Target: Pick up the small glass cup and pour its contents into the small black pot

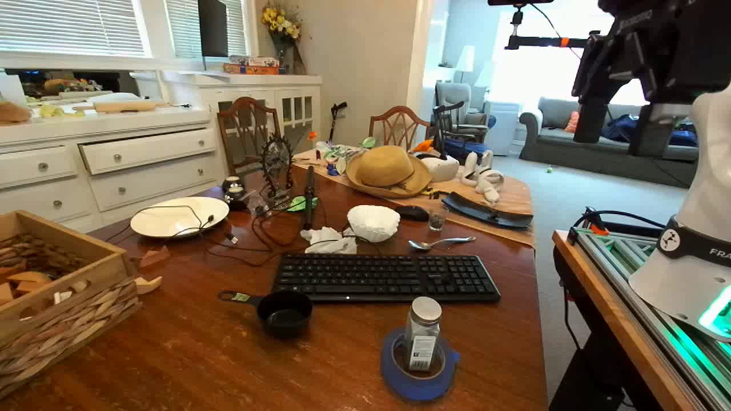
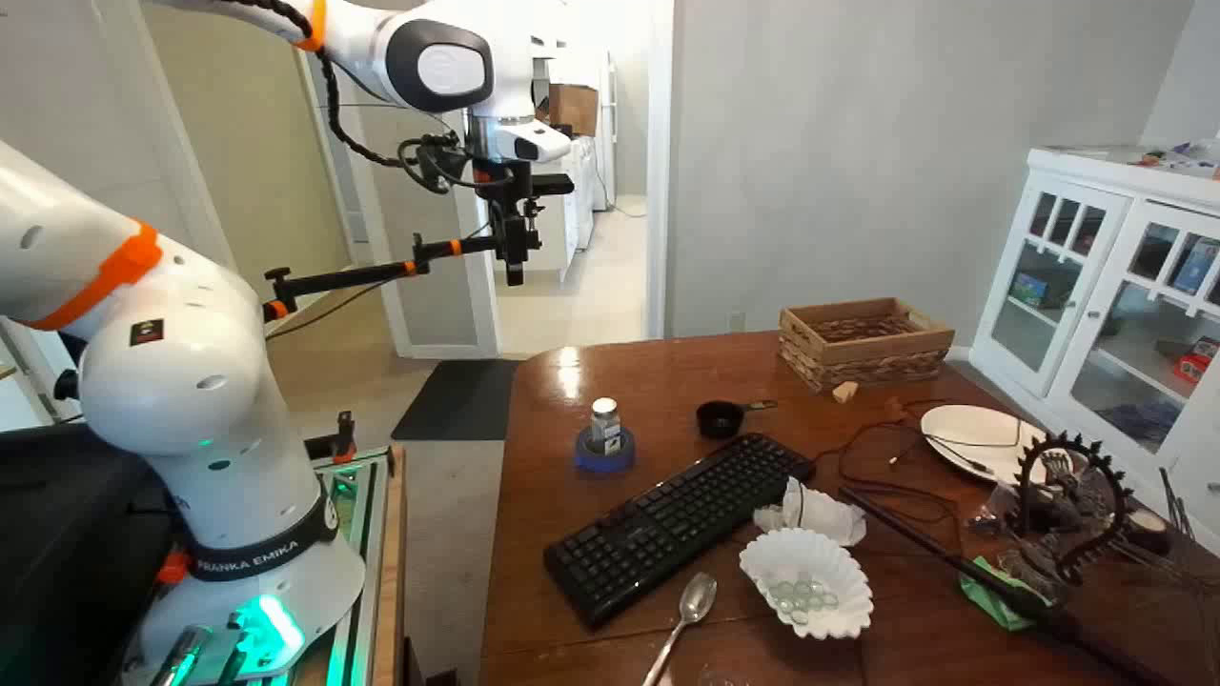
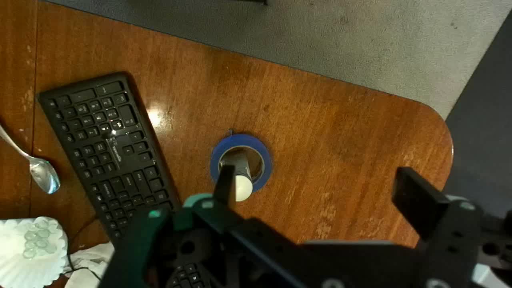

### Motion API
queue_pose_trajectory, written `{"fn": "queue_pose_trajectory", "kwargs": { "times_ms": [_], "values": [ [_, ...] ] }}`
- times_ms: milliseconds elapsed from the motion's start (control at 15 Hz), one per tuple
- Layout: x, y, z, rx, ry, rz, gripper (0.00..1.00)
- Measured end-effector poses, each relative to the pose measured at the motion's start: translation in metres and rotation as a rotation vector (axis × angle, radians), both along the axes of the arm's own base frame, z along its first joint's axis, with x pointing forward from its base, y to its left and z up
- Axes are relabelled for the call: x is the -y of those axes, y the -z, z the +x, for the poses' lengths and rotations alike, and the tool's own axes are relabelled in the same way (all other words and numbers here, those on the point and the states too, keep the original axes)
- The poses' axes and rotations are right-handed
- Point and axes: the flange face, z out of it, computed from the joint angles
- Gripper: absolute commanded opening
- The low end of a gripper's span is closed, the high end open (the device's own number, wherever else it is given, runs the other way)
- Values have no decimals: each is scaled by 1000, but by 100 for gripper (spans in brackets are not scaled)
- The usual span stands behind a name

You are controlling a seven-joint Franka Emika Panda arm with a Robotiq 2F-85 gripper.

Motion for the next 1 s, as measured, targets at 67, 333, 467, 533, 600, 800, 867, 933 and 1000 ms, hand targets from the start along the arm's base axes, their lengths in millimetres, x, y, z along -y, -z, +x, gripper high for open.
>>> {"fn": "queue_pose_trajectory", "kwargs": {
  "times_ms": [67, 333, 467, 533, 600, 800, 867, 933, 1000],
  "values": [
    [0, 0, 0, 0, 0, 0, 100],
    [0, 0, 0, 0, 0, 0, 100],
    [0, 0, 0, 0, 0, 0, 100],
    [0, 0, 0, 2, -2, -4, 100],
    [1, 0, 1, 13, -16, -13, 100],
    [11, 0, 11, 72, -101, -70, 100],
    [18, 2, 16, 89, -142, -93, 100],
    [27, 5, 23, 101, -190, -112, 100],
    [36, 8, 29, 108, -241, -124, 100]
  ]
}}
